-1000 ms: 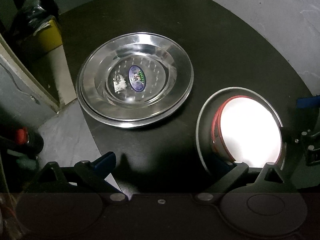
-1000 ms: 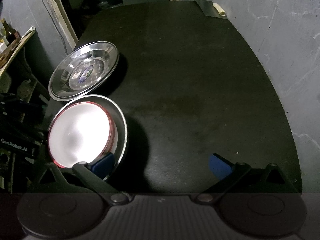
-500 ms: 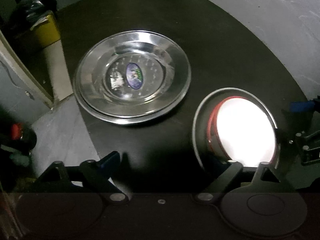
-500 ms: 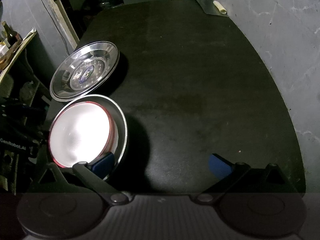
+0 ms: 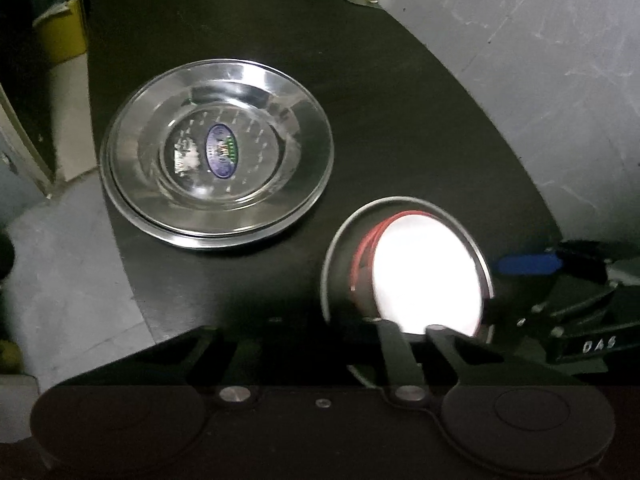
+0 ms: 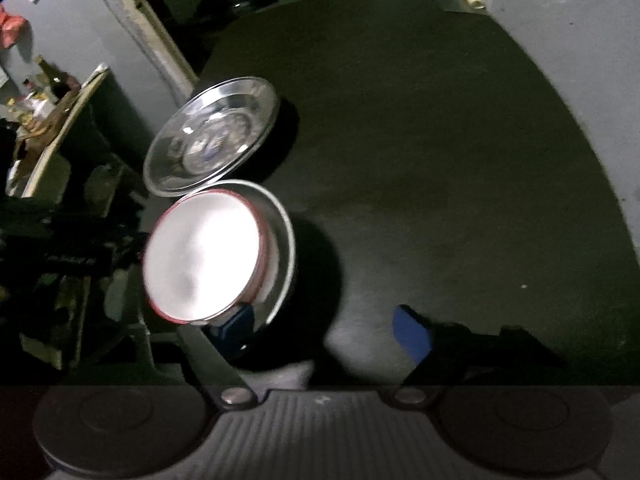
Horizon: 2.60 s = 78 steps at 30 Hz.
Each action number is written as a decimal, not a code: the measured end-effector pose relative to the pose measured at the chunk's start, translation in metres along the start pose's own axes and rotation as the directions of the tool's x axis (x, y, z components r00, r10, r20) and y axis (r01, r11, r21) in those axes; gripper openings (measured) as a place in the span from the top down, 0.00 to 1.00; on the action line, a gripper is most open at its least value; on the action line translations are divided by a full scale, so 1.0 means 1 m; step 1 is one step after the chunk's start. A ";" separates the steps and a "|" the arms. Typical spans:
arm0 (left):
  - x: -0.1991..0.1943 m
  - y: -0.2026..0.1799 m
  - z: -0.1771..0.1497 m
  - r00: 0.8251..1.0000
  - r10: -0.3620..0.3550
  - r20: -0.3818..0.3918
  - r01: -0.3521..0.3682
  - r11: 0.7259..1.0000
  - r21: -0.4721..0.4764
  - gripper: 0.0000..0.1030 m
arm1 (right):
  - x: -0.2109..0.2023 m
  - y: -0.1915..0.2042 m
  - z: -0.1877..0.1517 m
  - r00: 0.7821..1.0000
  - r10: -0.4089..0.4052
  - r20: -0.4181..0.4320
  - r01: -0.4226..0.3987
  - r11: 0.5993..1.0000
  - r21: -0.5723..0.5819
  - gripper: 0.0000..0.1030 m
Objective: Organize plates and bowls
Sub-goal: 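Close both grippers on opposite sides of the steel basin rim, then lift the basin with both grippers and carry it over the steel plate stack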
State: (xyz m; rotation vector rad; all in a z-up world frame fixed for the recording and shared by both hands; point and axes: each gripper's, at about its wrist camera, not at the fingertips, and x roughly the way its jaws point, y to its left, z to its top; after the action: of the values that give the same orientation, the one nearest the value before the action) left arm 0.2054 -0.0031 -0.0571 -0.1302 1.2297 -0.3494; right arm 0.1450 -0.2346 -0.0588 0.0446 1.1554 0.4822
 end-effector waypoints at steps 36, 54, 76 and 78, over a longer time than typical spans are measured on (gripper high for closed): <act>0.001 -0.006 0.002 1.000 0.020 -0.016 -0.019 0.999 0.035 0.91 | 0.017 0.014 0.010 0.987 0.104 -0.123 -0.093 0.992 0.089 0.76; -0.025 0.002 0.019 0.997 -0.019 0.069 0.020 1.000 -0.009 0.91 | -0.001 0.018 0.026 0.992 0.119 -0.047 -0.114 0.988 0.101 0.75; -0.046 0.042 0.046 0.988 0.028 0.154 -0.017 0.997 -0.070 0.93 | 0.004 0.040 0.076 0.991 0.135 -0.009 -0.135 0.991 0.001 0.75; -0.045 0.045 0.047 0.988 0.032 0.153 -0.020 0.997 -0.076 0.93 | 0.006 0.041 0.079 0.991 0.137 -0.011 -0.137 0.991 0.001 0.75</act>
State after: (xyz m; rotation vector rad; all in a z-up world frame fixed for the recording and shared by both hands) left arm 0.2451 0.0499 -0.0142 -0.2013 1.0903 -0.2658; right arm 0.2027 -0.1789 -0.0203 0.1220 1.1681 0.6046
